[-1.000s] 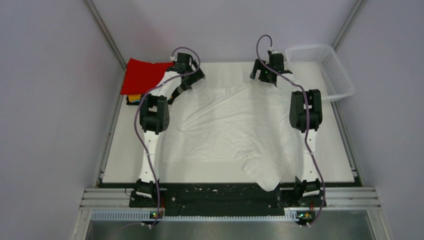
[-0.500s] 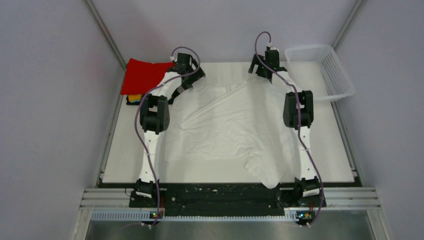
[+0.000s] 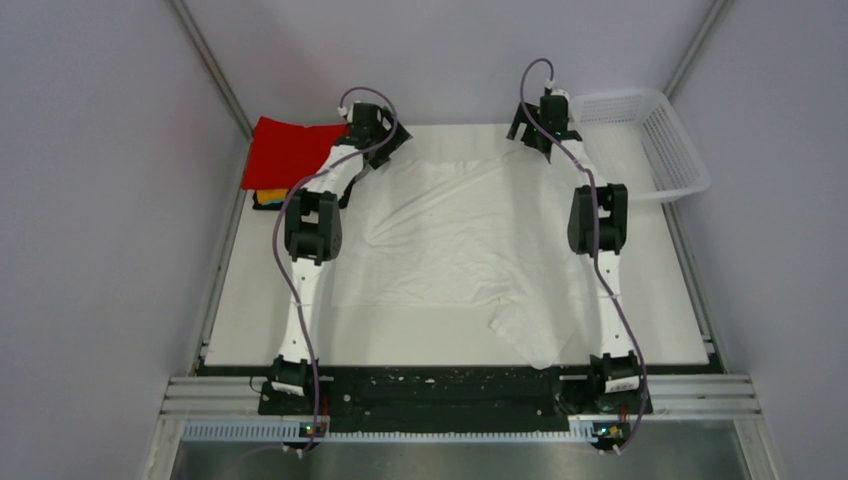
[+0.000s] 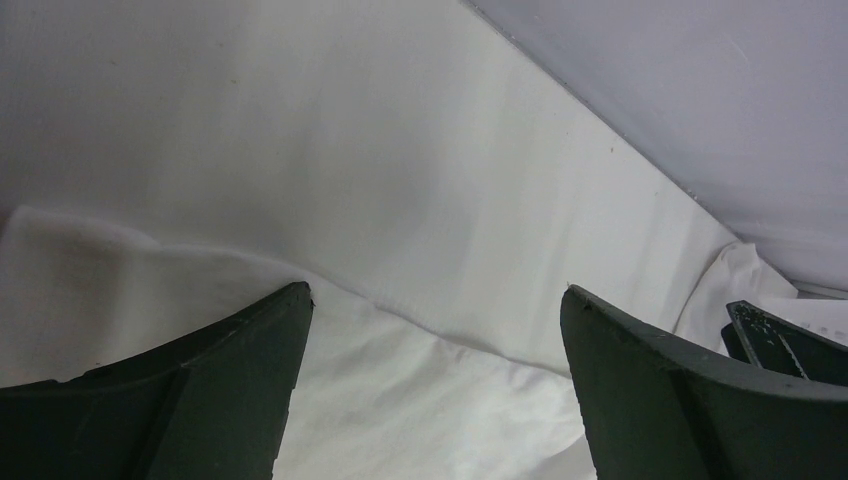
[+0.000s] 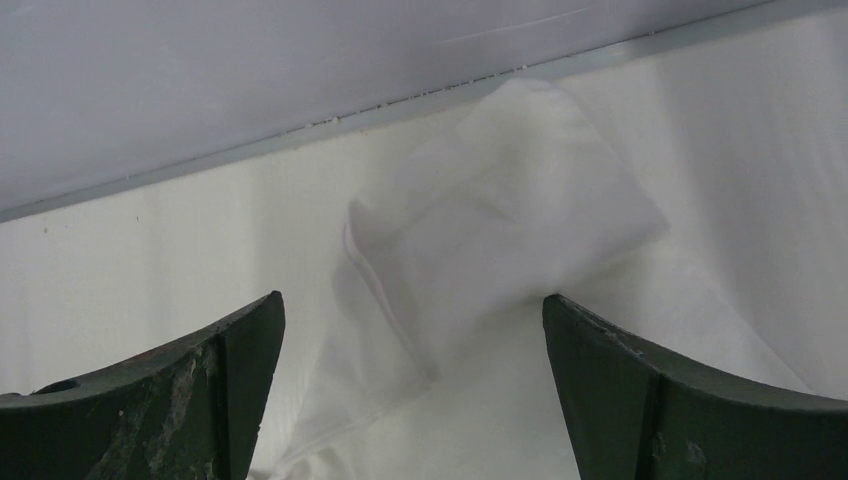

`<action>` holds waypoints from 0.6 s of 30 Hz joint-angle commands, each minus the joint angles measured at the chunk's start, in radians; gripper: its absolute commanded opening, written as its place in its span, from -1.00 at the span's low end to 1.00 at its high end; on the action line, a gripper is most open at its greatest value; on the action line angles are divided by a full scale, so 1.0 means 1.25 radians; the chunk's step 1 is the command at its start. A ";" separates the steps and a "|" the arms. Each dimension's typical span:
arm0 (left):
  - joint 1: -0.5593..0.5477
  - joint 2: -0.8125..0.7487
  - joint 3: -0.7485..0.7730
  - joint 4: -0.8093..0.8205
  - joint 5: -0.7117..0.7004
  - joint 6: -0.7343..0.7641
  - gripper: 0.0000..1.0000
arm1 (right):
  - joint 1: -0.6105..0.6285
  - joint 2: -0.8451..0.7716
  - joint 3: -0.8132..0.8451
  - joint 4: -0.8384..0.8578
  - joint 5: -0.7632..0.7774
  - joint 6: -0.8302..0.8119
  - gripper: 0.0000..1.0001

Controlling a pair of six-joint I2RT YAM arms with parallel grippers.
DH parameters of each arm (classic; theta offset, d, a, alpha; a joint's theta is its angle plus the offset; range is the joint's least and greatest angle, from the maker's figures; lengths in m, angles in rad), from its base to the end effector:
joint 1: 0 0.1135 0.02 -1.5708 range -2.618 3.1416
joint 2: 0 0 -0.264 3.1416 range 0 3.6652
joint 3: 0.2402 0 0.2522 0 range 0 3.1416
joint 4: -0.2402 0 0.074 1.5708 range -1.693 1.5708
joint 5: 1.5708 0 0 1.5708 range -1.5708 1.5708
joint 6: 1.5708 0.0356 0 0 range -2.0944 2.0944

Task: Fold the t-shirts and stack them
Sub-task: Flatten out the tshirt

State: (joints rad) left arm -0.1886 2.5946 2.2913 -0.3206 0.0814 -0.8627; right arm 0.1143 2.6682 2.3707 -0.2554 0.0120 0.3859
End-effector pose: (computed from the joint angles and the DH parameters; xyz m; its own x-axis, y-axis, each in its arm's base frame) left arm 0.5751 -0.1127 0.1709 -0.5644 -0.6630 -0.4918 -0.2722 0.7119 -0.6474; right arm 0.5962 0.0680 0.1619 -0.5225 0.3189 -0.7908 0.1001 0.9440 0.3145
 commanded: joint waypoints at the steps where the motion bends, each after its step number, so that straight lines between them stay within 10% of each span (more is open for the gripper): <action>1: 0.005 -0.005 0.029 0.042 0.000 0.020 0.97 | -0.008 0.015 0.063 -0.014 -0.005 -0.044 0.97; 11: -0.012 -0.197 0.000 -0.009 -0.034 0.121 0.97 | 0.034 -0.224 -0.049 -0.090 -0.020 -0.198 0.97; 18: -0.051 -0.520 -0.354 -0.047 -0.142 0.174 0.97 | 0.107 -0.512 -0.367 -0.088 0.072 -0.258 0.97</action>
State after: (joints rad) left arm -0.2169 2.2330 2.0460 -0.3664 0.0132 -0.7067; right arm 0.1871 2.2841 2.0674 -0.3874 0.0471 0.1238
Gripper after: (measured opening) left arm 0.986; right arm 0.985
